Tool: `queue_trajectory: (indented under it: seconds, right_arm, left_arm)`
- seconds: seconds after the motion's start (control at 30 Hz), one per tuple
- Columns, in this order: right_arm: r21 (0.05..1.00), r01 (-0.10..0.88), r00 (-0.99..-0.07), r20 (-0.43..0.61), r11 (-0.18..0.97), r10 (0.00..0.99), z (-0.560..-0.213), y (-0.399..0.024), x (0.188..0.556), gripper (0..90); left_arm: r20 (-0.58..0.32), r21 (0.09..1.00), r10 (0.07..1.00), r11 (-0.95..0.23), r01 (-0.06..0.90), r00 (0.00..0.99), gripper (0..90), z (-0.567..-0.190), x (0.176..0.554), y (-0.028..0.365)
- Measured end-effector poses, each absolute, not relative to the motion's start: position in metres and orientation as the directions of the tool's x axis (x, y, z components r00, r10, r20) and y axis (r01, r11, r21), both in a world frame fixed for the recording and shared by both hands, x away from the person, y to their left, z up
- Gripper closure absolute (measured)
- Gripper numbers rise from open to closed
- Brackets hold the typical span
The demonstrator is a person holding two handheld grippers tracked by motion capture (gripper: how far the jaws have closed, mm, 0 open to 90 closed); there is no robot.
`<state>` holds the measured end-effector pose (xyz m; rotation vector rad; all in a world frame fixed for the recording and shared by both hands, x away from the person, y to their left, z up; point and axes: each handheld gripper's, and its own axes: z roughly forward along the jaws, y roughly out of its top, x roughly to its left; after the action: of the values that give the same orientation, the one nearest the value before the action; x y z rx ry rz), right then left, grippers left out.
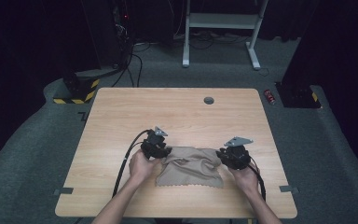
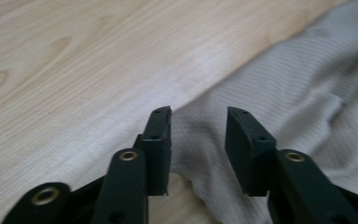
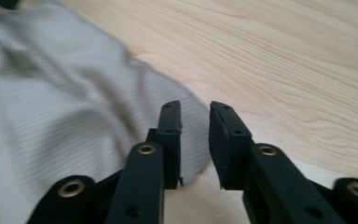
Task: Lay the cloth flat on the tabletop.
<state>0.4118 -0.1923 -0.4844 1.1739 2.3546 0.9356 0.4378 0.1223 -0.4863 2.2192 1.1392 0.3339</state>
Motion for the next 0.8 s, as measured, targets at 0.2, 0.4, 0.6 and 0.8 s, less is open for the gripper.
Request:
queue_trajectory:
  seconds: [0.2,0.4,0.6,0.8]
  right_arm:
    - [0.618,0.651,-0.569,0.014,0.440,0.822,-0.505,-0.191,0.434,71.1]
    - [0.611,0.633,-0.604,0.004,0.476,0.797,-0.503,-0.187,0.436,88.8]
    - [0.713,0.535,-0.601,-0.054,0.452,0.797,-0.479,-0.188,0.426,88.7]
    - [0.721,0.461,-0.690,-0.075,0.517,0.720,-0.477,-0.184,0.391,88.7]
  left_arm:
    - [-0.071,0.586,0.804,-0.445,0.677,0.590,60.0,-0.501,0.447,0.119]
    - [-0.054,0.559,0.770,-0.504,0.658,0.636,89.7,-0.499,0.451,0.115]
    - [-0.038,0.705,0.765,-0.435,0.560,0.643,89.9,-0.465,0.438,0.122]
    - [-0.029,0.674,0.710,-0.506,0.539,0.703,89.6,-0.472,0.400,0.129]
